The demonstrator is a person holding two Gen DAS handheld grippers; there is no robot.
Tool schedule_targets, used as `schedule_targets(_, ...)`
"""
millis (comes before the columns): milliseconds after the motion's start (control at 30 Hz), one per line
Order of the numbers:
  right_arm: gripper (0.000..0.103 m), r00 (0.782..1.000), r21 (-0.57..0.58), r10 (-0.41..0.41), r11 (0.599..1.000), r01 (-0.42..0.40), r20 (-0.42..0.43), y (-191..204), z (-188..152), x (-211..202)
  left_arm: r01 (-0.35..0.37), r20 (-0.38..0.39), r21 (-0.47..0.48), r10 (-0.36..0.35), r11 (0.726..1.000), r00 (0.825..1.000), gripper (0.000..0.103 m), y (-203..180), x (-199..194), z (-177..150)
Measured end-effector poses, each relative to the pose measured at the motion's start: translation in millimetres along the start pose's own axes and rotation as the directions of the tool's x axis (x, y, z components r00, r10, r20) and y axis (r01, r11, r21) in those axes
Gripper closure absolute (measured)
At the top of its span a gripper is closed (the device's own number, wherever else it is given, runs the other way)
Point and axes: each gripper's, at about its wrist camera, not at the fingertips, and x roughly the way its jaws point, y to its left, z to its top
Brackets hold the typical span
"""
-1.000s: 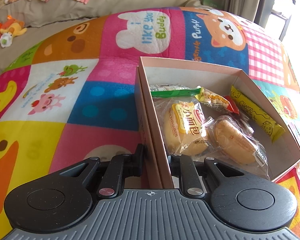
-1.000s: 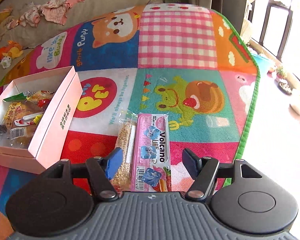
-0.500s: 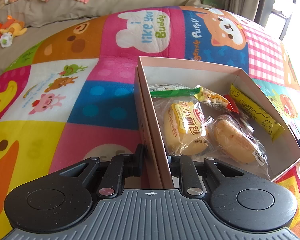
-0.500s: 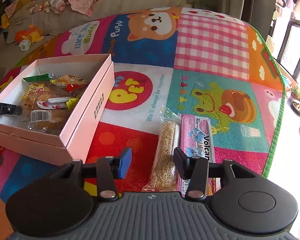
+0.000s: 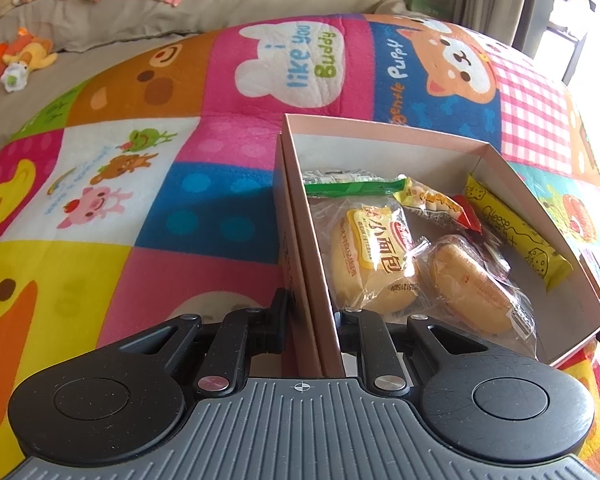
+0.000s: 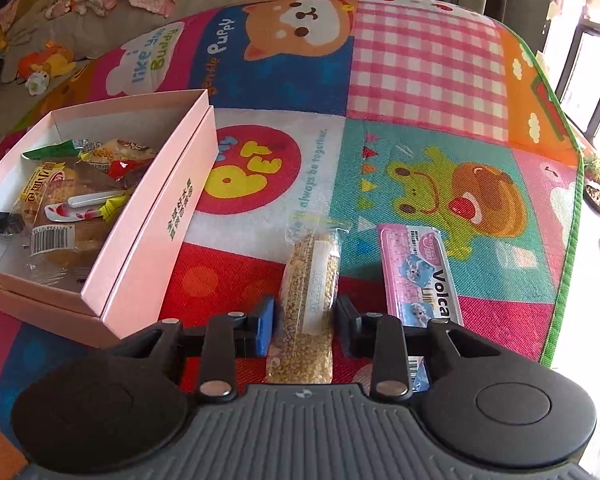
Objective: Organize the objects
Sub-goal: 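Grasp the clear granola bar bag with the right tool, then lift the granola bar and carry it over the pink box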
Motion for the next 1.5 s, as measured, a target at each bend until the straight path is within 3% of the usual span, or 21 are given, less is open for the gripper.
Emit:
schedule_targets(667, 0.074, 0.992, 0.022, 0.096, 0.995, -0.094, -0.082, 31, -49, -65, 0.006, -0.002, -0.012, -0.006, 1.0, 1.0, 0.086, 1, 4, -1)
schedule_targets(900, 0.074, 0.991, 0.031, 0.13, 0.991, -0.129, -0.031, 37, -61, -111, 0.004, -0.005, -0.015, -0.004, 1.0, 1.0, 0.086, 2, 4, -1)
schedule_targets(1100, 0.079, 0.984, 0.008, 0.159, 0.987, -0.16, 0.085, 45, -55, -150, -0.002, -0.011, -0.013, 0.002, 1.0, 1.0, 0.086, 1, 5, 0)
schedule_targets(1333, 0.078, 0.984, -0.013, 0.15, 0.989, -0.149, 0.094, 46, -61, -149, -0.01, -0.015, -0.016, 0.01, 1.0, 1.0, 0.087, 0, 4, 0)
schedule_targets(1367, 0.077, 0.986, -0.022, 0.143, 0.99, -0.142, 0.088, 46, -64, -145, -0.012, -0.015, -0.016, 0.012, 1.0, 1.0, 0.087, -1, 4, 0)
schedule_targets(1400, 0.062, 0.988, -0.034, 0.126, 0.992, -0.123, 0.084, 48, -68, -142, -0.014, -0.015, -0.015, 0.013, 1.0, 1.0, 0.087, -1, 4, 0)
schedule_targets(1433, 0.037, 0.99, -0.041, 0.11, 0.993, -0.107, 0.083, 49, -71, -138, -0.014, -0.015, -0.013, 0.014, 1.0, 1.0, 0.087, -1, 4, 0)
schedule_targets(1500, 0.024, 0.992, -0.042, 0.101, 0.994, -0.098, 0.077, 52, -79, -125, -0.014, -0.016, -0.011, 0.014, 1.0, 1.0, 0.087, -2, 4, 0)
